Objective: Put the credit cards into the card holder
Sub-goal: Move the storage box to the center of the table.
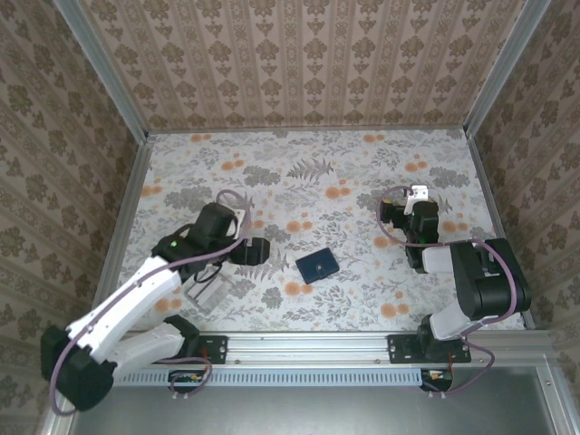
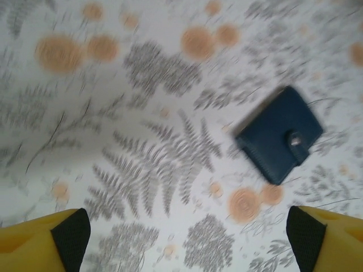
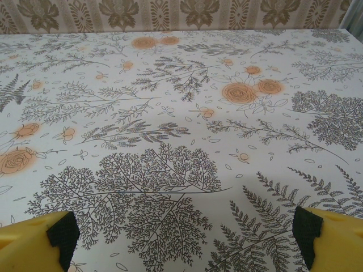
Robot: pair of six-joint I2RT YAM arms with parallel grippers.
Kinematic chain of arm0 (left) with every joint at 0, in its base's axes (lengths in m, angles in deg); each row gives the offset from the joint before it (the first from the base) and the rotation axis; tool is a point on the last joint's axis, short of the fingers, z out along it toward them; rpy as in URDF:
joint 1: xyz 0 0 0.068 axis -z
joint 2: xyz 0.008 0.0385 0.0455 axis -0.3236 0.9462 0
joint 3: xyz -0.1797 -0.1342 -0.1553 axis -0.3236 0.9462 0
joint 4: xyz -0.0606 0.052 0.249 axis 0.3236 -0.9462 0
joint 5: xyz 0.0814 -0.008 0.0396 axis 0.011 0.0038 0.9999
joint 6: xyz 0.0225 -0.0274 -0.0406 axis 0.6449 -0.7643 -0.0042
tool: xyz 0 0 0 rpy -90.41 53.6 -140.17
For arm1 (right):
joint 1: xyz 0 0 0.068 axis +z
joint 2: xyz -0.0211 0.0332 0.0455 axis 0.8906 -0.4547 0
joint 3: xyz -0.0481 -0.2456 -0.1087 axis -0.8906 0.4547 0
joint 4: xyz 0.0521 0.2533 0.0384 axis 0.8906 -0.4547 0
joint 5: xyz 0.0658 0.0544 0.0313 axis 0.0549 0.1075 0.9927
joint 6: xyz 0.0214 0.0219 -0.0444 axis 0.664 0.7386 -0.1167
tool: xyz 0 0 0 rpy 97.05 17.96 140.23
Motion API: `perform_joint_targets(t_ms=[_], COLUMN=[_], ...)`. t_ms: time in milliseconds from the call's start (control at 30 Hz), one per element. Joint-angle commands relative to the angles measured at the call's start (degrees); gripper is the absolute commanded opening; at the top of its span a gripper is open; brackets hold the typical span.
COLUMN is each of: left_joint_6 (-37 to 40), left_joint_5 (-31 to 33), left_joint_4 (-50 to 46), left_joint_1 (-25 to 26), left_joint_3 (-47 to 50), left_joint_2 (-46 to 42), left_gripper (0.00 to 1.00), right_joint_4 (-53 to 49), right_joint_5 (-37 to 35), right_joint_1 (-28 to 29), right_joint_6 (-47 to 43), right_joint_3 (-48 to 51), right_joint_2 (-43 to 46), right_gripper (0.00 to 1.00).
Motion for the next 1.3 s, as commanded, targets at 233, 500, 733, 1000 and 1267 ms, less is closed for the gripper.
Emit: perform_joint_targets(t_ms=[233,500,733,1000,1267], left_joint_6=[-22.99,-36.96,-48.54,-53.52,-54.18], left_joint_5=[6.63,7.26,8.22,10.21,8.37], left_joint_4=[-21.96,-21.94,-16.21,-17.11,-14.01], left_joint_1=[7.97,8.05,6.91,5.98,5.44], left_joint_3=[-8.70,-7.22,-3.08,-0.34,2.57], left_joint_2=[17.34,17.08,14.90,13.58,15.39], left_gripper=[0.80,0.67,0.58,0.58,0.52], right_joint_4=[0.07,0.14,0.16,0.16,0.16], right_joint_5=[0.83,0.83,0.83,0.75,0.74], right_joint_1=[-0.07,-0.05,0.02,0.02,0.04], right_joint_6=[0.26,0.26,0.26,0.26,0.20], right_joint_3=[-0.57,-0.56,-0.55,-0.55,-0.57], right_joint_2=[0.84,0.85,0.81,0.85,0.87], right_gripper=[1.00,1.00,1.00,1.00,1.00])
